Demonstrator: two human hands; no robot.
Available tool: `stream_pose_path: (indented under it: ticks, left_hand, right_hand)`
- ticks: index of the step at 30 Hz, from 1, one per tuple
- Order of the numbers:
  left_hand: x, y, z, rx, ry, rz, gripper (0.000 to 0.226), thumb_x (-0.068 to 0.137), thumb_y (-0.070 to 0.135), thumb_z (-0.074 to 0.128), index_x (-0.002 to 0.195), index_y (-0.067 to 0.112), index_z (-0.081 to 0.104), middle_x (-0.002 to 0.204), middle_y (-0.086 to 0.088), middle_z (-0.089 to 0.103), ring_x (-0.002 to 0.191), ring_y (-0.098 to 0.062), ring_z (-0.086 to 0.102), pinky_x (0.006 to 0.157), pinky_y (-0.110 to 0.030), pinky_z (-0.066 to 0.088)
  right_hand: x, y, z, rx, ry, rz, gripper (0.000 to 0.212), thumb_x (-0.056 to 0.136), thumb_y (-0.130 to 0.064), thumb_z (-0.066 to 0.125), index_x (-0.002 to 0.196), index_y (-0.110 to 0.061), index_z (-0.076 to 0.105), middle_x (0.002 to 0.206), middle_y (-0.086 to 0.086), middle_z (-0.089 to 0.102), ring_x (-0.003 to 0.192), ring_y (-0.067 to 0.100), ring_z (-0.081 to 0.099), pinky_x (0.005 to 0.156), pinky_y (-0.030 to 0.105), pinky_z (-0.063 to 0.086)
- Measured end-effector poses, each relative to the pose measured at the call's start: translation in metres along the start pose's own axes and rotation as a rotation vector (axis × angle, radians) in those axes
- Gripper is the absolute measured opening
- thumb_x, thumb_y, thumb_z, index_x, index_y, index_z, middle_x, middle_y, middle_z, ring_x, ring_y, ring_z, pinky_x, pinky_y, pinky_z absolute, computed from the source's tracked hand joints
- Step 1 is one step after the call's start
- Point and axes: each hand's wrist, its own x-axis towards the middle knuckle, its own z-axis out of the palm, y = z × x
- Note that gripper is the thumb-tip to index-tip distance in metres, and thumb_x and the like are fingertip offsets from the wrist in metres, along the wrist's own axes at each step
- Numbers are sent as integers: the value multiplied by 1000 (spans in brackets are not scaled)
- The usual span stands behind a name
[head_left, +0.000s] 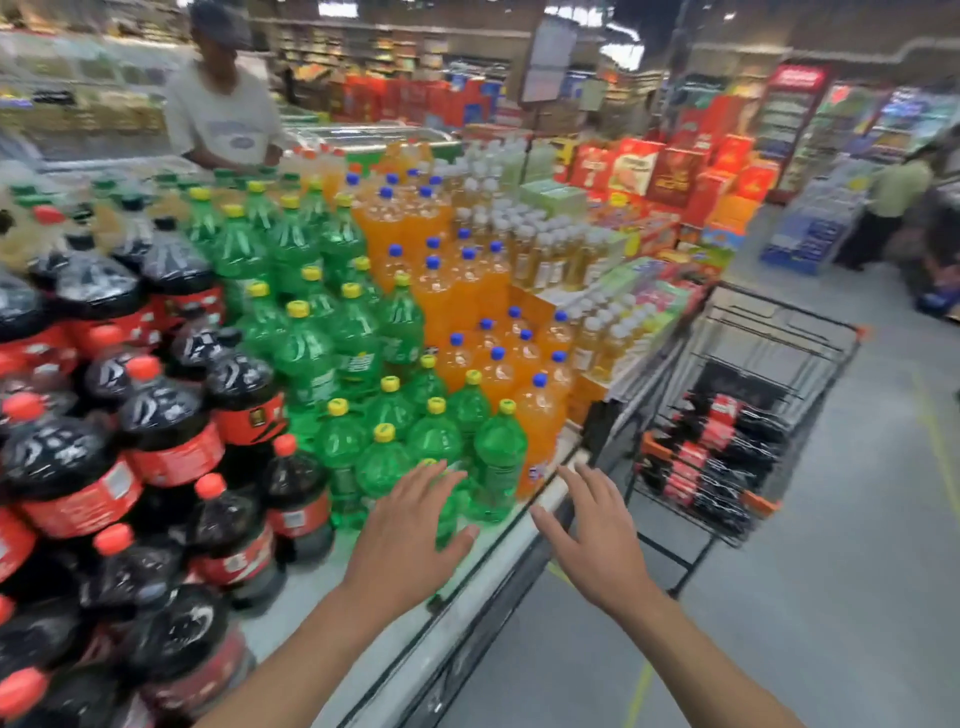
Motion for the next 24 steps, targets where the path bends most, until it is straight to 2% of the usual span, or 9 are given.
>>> stream_pose_path:
  ticks: [4, 7, 10, 12, 14, 17, 19, 22, 24]
  left_hand:
    - [23, 57, 38, -25, -72, 91, 76, 87, 71, 35, 156, 38, 38, 167, 13, 28, 157, -14, 21, 124, -40, 28]
    - [40, 102, 73, -88, -89, 147, 72, 86, 68, 42, 149, 34, 51, 162, 9, 40, 153, -17, 33, 122, -40, 32]
    - [57, 149, 110, -113, -118, 181, 70, 86, 66, 45, 145, 30, 56, 158, 5, 47, 150, -19, 38, 123, -39, 33]
    - [69, 179, 136, -123, -155, 195, 71, 86, 67, 43, 145, 30, 56, 156, 4, 48, 149, -20, 39, 122, -38, 33]
    - [81, 207, 160, -116, -191, 201, 72, 86, 68, 42, 147, 32, 54, 158, 5, 44, 150, -19, 37, 121, -43, 35]
    - [93, 246, 189, -109, -223, 204, 74, 86, 71, 36, 150, 35, 49, 162, 10, 38, 153, -15, 31, 122, -44, 34]
    - [101, 268, 203, -97, -236, 207, 78, 84, 72, 32, 151, 35, 47, 163, 10, 37, 154, -14, 29, 122, -42, 34]
    - [110, 290, 222, -103, -267, 212, 73, 86, 69, 38, 151, 35, 48, 163, 9, 37, 154, -15, 29, 121, -44, 35]
    - [119, 301, 233, -108, -288, 220, 64, 92, 62, 50, 151, 35, 48, 164, 9, 36, 154, -15, 28, 122, -43, 33]
  right_hand:
    - [-28, 66, -22, 19, 11, 142, 101, 82, -92, 11, 158, -29, 34, 166, -6, 26, 155, 17, 15, 127, 43, 19]
    - [-44, 113, -41, 27, -4, 225, 83, 91, -81, 28, 157, -30, 34, 167, -7, 23, 155, 16, 13, 127, 42, 17]
    - [-56, 164, -61, 18, 1, 290, 79, 93, -77, 32, 156, -30, 35, 166, -5, 25, 155, 17, 15, 127, 41, 17]
    - [-63, 199, -74, 26, 10, 337, 73, 97, -70, 40, 157, -28, 34, 167, -4, 24, 155, 18, 15, 126, 41, 17]
    - [-69, 232, -86, 32, 4, 373, 73, 98, -69, 41, 157, -27, 35, 166, -3, 26, 155, 18, 16, 126, 41, 17]
    - [-76, 273, -102, 58, 16, 406, 90, 85, -81, 24, 155, -27, 38, 164, -2, 30, 153, 18, 19, 125, 41, 19]
    - [-79, 297, -109, 70, 21, 430, 95, 81, -82, 18, 155, -26, 39, 164, -1, 30, 154, 18, 19, 125, 41, 18]
    - [-82, 325, -117, 84, 19, 461, 93, 83, -81, 21, 156, -26, 37, 166, -2, 29, 154, 17, 18, 126, 38, 13]
    - [-80, 340, -119, 99, 24, 472, 85, 89, -77, 31, 156, -26, 37, 166, -3, 28, 154, 15, 18, 125, 36, 12]
